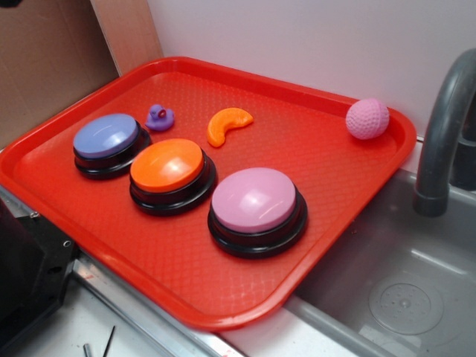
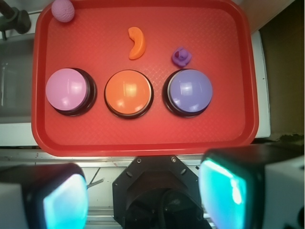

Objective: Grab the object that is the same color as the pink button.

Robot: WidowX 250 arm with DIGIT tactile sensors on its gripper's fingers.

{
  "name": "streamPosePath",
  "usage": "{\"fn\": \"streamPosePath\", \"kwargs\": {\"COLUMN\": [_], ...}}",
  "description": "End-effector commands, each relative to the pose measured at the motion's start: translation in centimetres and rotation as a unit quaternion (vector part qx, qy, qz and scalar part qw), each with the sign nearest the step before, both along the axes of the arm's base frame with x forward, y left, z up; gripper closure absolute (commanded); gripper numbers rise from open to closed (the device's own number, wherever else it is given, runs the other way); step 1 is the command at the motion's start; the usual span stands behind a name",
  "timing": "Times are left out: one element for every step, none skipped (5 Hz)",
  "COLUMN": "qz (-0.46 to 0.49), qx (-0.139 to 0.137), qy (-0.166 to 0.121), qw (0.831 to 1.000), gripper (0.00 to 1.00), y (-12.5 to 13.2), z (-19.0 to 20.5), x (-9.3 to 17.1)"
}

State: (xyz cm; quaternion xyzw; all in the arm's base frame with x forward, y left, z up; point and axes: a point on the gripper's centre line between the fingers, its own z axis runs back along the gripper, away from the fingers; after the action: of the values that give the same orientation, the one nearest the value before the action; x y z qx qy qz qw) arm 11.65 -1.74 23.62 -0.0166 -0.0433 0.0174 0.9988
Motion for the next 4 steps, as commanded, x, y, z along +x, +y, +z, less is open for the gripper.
{"fn": "streamPosePath", "kwargs": {"qz": [0.000,0.036,0.069,0.081], "qx": [0.000,-0.034,-0.041,-0.056], "qy": [0.000,-0.035,-0.049,-0.083], "qw": [1.000,0.998,0.996,0.992], "gripper": [0.00,0.00,0.00,0.00], "y": [0.0,-0.8,-1.8,-3.7], "z": [0.0,-1.0,-2.2,-4.1], "x": [0.0,1.3,2.7,5.5]}}
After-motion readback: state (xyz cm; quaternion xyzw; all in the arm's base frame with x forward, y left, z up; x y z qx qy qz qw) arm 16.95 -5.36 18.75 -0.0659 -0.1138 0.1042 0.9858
